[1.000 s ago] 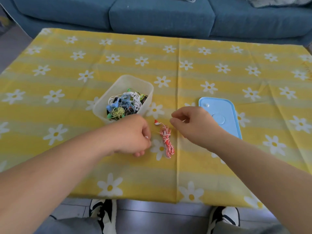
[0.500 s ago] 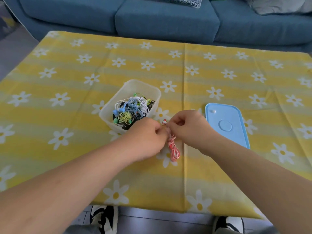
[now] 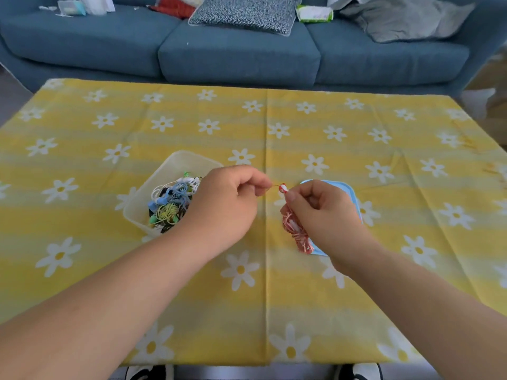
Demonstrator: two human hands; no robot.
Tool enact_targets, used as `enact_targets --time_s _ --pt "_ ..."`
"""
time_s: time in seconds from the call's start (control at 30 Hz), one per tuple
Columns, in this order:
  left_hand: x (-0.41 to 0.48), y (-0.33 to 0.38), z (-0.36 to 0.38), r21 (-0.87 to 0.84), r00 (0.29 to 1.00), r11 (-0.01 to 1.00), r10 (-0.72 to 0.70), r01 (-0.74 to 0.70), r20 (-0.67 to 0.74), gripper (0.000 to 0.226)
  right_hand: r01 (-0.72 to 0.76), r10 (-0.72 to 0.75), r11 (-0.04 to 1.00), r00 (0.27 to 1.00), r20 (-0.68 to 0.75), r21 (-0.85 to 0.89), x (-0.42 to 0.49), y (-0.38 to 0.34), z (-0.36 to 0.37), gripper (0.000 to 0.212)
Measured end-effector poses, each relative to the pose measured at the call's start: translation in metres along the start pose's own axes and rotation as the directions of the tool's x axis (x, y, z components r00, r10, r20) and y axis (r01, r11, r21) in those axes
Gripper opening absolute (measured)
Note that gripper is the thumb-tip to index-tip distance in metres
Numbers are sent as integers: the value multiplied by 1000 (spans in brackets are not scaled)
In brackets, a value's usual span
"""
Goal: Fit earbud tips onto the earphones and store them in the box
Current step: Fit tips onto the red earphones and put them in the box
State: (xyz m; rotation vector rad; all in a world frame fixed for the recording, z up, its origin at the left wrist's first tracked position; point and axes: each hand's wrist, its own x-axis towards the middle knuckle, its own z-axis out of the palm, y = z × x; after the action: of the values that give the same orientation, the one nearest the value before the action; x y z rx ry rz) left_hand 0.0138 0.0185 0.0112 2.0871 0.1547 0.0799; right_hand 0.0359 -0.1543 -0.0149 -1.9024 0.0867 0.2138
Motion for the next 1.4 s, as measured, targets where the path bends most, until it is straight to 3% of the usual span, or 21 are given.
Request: enact_targets --time_s 0.13,0.2,0.33,0.43,0.53,0.67,0.8,0.9,0.97,1.1,1.3,1.4 --pt "3 14 24 -145 976 966 -214 216 26 22 26 -24 998 999 -32 50 -1 -2 -11 13" --pt "7 17 33 -175 980 967 -195 185 -39 23 22 -20 998 999 -38 51 0 -1 -15 13" --pt "20 19 41 -202 987 976 -105 80 -119 50 -2 3 1000 999 -45 21 1 1 -18 14" --pt "27 19 48 -231 987 964 -148 131 -56 31 -11 14 999 997 -78 47 2 1 -19 14" --pt "31 18 57 -277 972 932 -212 233 104 6 -40 50 996 989 -137 77 5 0 -21 14" --pt "34 18 66 -348 922 860 -304 374 240 9 -56 72 992 986 -149 111 7 -2 -25 13" --pt "34 13 76 -465 926 803 -290 373 241 17 -48 63 987 994 -93 154 8 -2 -25 13" --pt "36 11 79 -589 911 695 -320 413 260 16 -55 58 983 998 -8 175 16 -4 -34 9" --pt "37 11 78 -598 903 677 -335 428 268 18 -99 106 977 994 -28 186 25 -2 -43 13" --pt "36 12 72 -602 891 657 -316 453 326 19 -124 118 992 953 -279 -2 48 16 -57 21" --pt "29 8 56 -574 898 695 -277 433 342 21 -107 29 918 978 -205 -382 67 44 -44 32" --pt "25 6 45 -517 907 753 -262 407 330 20 -65 -29 877 982 -188 -475 73 48 -37 32"
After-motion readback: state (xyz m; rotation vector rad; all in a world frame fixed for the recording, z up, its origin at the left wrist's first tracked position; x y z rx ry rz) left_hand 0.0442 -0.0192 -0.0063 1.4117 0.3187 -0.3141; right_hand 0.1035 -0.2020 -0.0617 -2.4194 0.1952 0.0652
